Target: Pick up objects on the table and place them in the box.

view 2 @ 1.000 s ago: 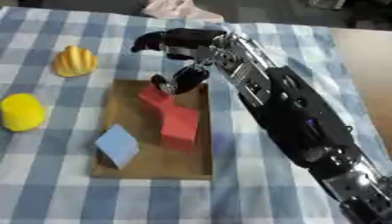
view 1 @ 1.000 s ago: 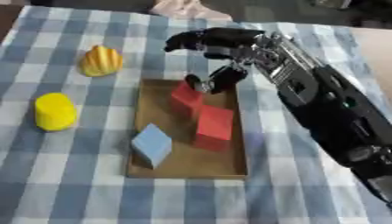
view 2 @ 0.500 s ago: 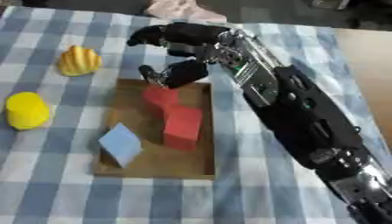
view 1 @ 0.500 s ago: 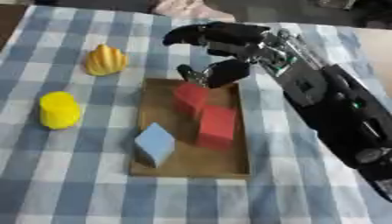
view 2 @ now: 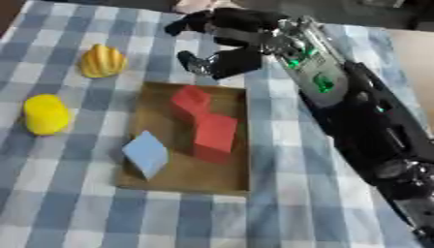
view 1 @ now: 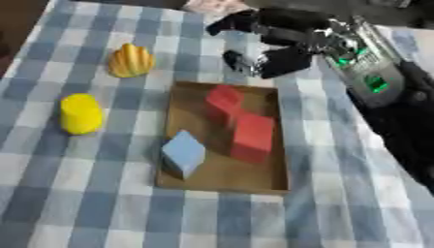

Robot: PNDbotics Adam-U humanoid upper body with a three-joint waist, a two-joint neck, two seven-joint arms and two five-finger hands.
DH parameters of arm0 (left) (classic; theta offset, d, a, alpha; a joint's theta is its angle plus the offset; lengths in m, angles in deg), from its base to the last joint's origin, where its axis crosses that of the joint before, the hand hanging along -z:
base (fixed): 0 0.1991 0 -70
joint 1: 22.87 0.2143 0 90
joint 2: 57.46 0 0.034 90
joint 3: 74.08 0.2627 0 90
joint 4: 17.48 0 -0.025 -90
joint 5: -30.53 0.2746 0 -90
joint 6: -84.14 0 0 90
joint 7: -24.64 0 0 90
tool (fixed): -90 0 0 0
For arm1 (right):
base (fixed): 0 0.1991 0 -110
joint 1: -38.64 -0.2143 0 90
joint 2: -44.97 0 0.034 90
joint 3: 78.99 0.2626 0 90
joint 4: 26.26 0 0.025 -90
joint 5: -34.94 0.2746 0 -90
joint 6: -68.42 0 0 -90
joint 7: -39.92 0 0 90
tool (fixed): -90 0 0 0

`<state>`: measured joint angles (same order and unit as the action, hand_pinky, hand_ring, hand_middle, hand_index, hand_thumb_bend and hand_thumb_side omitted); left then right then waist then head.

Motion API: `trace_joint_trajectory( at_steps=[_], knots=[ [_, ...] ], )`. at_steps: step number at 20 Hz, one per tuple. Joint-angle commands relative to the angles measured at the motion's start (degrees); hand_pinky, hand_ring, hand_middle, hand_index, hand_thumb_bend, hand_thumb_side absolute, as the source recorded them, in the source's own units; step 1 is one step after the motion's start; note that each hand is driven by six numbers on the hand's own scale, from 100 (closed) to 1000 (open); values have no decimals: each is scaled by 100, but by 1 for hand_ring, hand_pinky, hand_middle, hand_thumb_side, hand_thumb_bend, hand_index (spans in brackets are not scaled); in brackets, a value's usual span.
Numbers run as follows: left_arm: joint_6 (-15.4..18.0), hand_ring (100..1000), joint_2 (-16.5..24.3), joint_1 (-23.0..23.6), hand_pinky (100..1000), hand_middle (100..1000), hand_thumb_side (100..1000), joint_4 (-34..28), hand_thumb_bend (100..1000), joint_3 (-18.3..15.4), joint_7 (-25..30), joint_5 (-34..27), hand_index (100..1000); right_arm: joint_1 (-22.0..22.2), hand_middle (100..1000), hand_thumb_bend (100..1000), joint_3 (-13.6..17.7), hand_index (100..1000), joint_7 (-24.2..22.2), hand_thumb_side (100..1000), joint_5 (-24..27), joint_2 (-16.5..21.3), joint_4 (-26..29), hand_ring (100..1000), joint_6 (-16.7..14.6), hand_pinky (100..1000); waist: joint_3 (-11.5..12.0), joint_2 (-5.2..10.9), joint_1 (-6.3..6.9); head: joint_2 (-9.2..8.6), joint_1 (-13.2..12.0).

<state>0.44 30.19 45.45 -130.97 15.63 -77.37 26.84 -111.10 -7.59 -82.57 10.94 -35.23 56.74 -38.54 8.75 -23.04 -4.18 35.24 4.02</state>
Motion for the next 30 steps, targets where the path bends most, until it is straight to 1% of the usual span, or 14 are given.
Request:
trace_joint_trajectory(
  at_steps=[1, 2, 3, 6, 10, 12, 14, 16, 19, 21, 25, 26, 28, 30],
  knots=[
    [-6, 794, 213, -37, 822, 686, 771, -110, 100, -68, -54, 56, 792, 12, 845, 100, 234, 959, 199, 555, 305, 462, 511, 1000, 81, 949, -49, 190, 57, 8, -60],
    [-7, 795, 283, -50, 823, 687, 767, -110, 100, -70, -64, 73, 793, 71, 835, 100, 299, 944, 280, 492, 389, 584, 646, 1000, 76, 938, -75, 203, 66, 4, -71],
    [-2, 796, 373, -72, 823, 689, 759, -110, 100, -70, -70, 101, 795, 138, 817, 100, 390, 920, 363, 385, 473, 711, 783, 1000, 77, 921, -111, 218, 78, -2, -86],
    [19, 799, 737, -186, 826, 695, 734, -110, 100, -59, -87, 281, 802, 398, 772, 100, 769, 869, 618, 337, 730, 1077, 1200, 1000, 137, 906, -253, 256, 136, -3, -159],
    [29, 801, 1265, -483, 832, 703, 701, -110, 100, 8, -41, 599, 816, 855, 749, 100, 1280, 839, 948, 432, 1060, 1445, 1736, 1000, 230, 902, -463, 301, 238, 28, -203],
    [-29, 807, 1528, -682, 837, 710, 690, -110, 100, 47, 66, 760, 830, 1114, 737, 100, 1485, 818, 1110, 460, 1222, 1615, 2000, 1000, 310, 897, -566, 318, 294, 56, -206],
    [-155, 809, 1785, -900, 840, 717, 625, -102, 100, 124, 211, 918, 843, 1370, 729, 100, 1647, 811, 1268, 485, 1380, 1755, 2256, 1000, 371, 894, -640, 324, 344, 71, -202],
    [-322, 811, 2069, -1164, 844, 720, 586, 70, 100, 280, 383, 1093, 847, 1654, 728, 100, 1831, 810, 1443, 498, 1555, 1873, 2541, 1000, 449, 895, -705, 328, 392, 82, -220],
    [-587, 822, 2504, -1498, 854, 731, 600, 472, 100, 573, 649, 1361, 862, 2066, 722, 100, 2096, 805, 1711, 510, 1822, 1996, 2974, 999, 585, 892, -792, 329, 434, 99, -273],
    [-756, 834, 2778, -1664, 867, 746, 607, 743, 100, 794, 818, 1529, 878, 2232, 719, 100, 2237, 799, 1879, 516, 1991, 2072, 3116, 996, 644, 892, -839, 329, 450, 117, -304],
    [-1078, 865, 3338, -1946, 896, 776, 625, 1302, 262, 1324, 1163, 1874, 905, 2384, 721, 100, 2384, 795, 2224, 519, 2335, 2198, 3156, 996, 620, 892, -951, 341, 484, 215, -440],
    [-1107, 880, 3476, -1989, 911, 792, 639, 1440, 353, 1457, 1248, 1959, 910, 2408, 720, 100, 2382, 792, 2309, 516, 2420, 2225, 3157, 996, 606, 892, -981, 341, 492, 237, -491],
    [-1094, 889, 3691, -2040, 921, 801, 637, 1724, 428, 1655, 1422, 2133, 910, 2442, 718, 100, 2353, 789, 2483, 516, 2595, 2267, 3158, 995, 577, 892, -1036, 336, 506, 265, -586],
    [-1059, 894, 3711, -2091, 929, 801, 618, 2023, 492, 1792, 1606, 2317, 909, 2478, 716, 100, 2319, 787, 2668, 515, 2779, 2312, 3158, 995, 564, 893, -1063, 333, 522, 277, -625]
  ],
)
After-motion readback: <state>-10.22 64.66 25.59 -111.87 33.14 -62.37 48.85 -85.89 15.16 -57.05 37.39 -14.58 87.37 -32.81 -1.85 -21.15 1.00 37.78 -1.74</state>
